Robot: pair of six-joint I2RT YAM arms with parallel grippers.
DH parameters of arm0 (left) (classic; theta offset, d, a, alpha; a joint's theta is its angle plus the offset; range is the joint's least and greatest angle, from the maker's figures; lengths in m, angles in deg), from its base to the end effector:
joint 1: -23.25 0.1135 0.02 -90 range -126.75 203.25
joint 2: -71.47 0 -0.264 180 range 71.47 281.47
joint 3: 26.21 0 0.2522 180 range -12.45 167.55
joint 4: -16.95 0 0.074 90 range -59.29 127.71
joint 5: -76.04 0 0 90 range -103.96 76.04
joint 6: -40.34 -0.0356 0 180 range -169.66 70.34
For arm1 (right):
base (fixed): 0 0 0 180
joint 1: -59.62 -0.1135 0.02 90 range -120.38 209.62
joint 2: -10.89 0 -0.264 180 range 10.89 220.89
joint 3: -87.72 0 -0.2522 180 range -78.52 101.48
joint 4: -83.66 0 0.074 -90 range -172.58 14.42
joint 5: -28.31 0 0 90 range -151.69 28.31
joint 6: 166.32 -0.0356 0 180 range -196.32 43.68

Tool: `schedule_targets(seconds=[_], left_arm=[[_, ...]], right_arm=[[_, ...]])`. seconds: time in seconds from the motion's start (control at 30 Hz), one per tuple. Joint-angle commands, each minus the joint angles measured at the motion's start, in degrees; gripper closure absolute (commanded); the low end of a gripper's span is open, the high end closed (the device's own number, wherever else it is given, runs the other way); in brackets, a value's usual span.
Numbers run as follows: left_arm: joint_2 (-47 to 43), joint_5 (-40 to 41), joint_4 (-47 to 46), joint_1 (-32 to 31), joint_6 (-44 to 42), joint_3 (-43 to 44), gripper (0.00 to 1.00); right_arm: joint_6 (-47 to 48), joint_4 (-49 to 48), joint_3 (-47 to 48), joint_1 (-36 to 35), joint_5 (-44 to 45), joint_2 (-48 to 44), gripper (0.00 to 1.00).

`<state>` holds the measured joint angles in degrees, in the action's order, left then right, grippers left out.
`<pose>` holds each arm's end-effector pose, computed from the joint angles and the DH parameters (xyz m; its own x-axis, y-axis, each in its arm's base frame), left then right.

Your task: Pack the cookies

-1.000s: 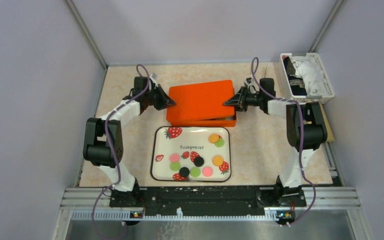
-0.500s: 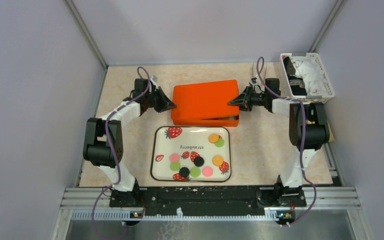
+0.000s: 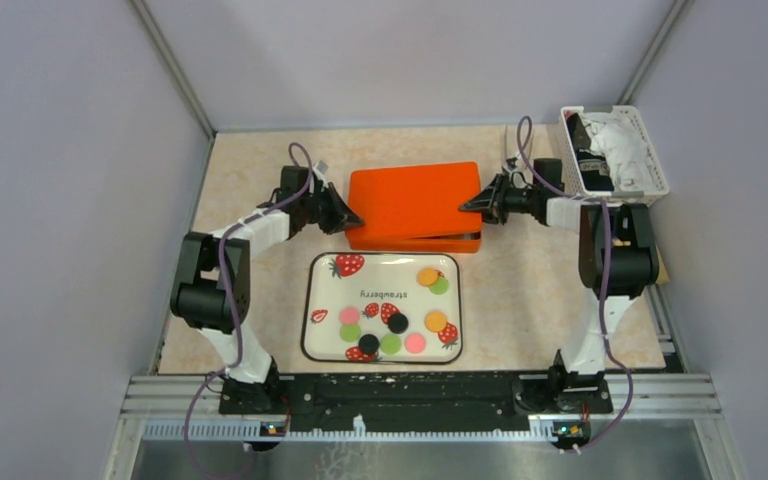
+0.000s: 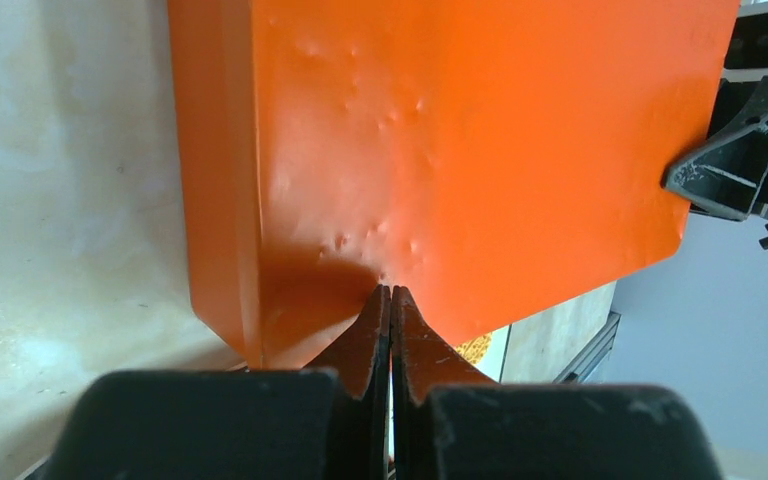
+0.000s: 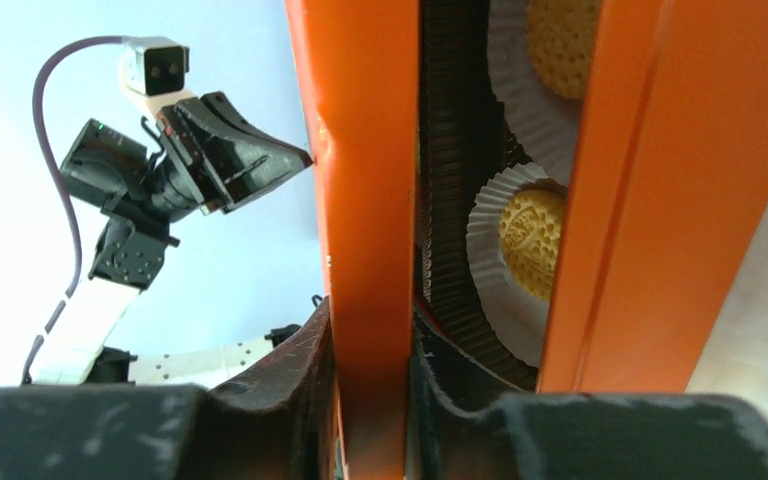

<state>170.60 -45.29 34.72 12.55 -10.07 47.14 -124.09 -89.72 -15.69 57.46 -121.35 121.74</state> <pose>0.3549 -0.0859 0.1925 -0.8588 -0.3917 -0.3302 -0.0239 0.6744 -0.7380 0.3905 0.0455 0.1580 -0.9365 0.3390 -0.0899 0.0332 0.3410 0.9395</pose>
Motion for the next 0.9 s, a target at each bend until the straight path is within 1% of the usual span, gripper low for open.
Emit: schedule_targets(seconds=[0.0,0.07,0.13,0.3,0.4,0.53,0.6,0.73,0.87], left_arm=[[1.75,-1.32,-3.56,-1.51,1.12,-1.8,1.0],[2.35,-1.29,-3.59,-2.17,1.33,-2.02,1.0],[3.01,-1.26,-5.48,-2.92,1.38,-2.09,1.0],[5.39,-2.04,-7.69,-3.92,2.26,-2.54,1.0],[6.56,-2.44,-8.75,-4.27,2.59,-2.64,1.0],[7.53,-2.39,-9.43,-4.51,2.65,-2.57,1.0],[7.95,-2.5,-9.64,-4.59,2.66,-2.43,1.0],[9.19,-2.71,-10.11,-4.76,2.68,-2.14,1.0],[10.14,-2.9,-10.33,-4.92,2.63,-1.85,1.0]], right_arm=[[1.88,0.38,1.43,1.97,6.88,-0.74,0.74],[1.74,0.46,1.04,1.98,7.38,-1.28,0.69],[1.71,1.02,0.9,3.62,7.74,-1.72,0.64],[1.88,2.56,0.54,4.73,8.81,-3.12,0.53],[3.74,6.38,1.1,5.35,10.98,-4.72,0.52],[9.34,17.03,3.74,5.71,18.32,-7.7,0.52],[11.1,20.87,4.94,5.76,21.99,-9.3,0.52],[13.09,25.29,5.71,5.81,27.92,-11.86,0.52],[14.14,27.42,6.12,5.8,32.69,-13.68,0.52]])
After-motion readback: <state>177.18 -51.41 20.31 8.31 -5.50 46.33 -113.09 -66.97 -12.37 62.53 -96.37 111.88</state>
